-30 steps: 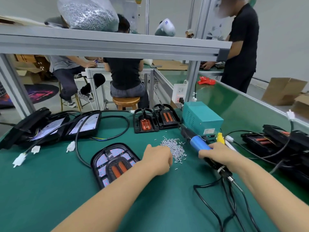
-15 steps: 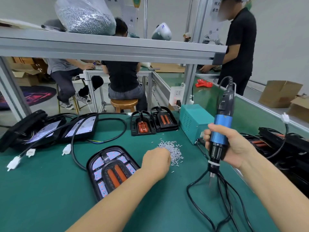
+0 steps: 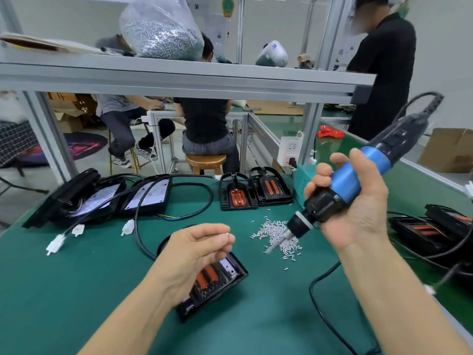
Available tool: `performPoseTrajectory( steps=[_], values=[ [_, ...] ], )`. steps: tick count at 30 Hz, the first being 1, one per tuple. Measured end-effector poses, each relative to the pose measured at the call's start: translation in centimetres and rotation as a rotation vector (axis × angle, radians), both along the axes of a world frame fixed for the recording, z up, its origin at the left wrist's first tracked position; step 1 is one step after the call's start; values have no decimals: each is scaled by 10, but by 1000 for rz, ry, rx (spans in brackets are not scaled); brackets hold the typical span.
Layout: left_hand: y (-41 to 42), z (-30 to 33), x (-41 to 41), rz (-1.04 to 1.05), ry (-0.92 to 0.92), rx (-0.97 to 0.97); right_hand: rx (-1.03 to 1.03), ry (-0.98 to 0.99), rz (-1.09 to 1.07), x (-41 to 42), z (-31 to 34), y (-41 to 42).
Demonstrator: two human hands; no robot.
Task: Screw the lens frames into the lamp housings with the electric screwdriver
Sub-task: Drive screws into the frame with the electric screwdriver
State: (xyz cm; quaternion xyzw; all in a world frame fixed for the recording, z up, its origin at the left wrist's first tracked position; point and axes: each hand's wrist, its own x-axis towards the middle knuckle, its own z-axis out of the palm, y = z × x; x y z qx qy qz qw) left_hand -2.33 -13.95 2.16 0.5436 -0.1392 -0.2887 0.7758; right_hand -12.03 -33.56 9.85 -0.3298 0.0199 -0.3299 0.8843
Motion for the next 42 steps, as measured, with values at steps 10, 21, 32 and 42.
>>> performPoseTrajectory(
  steps=[10,21,32,42],
  values=[
    [12,-7,-12,34,145,-157,58,-188,-67,32,-3,50],
    [10,-7,-15,70,298,-241,-1,-173,-74,35,-3,58],
    [8,-12,-18,85,237,-221,-55,-172,-59,35,-8,61],
    [2,-14,-22,324,-131,-102,-125,-208,-101,36,-10,64]
  ],
)
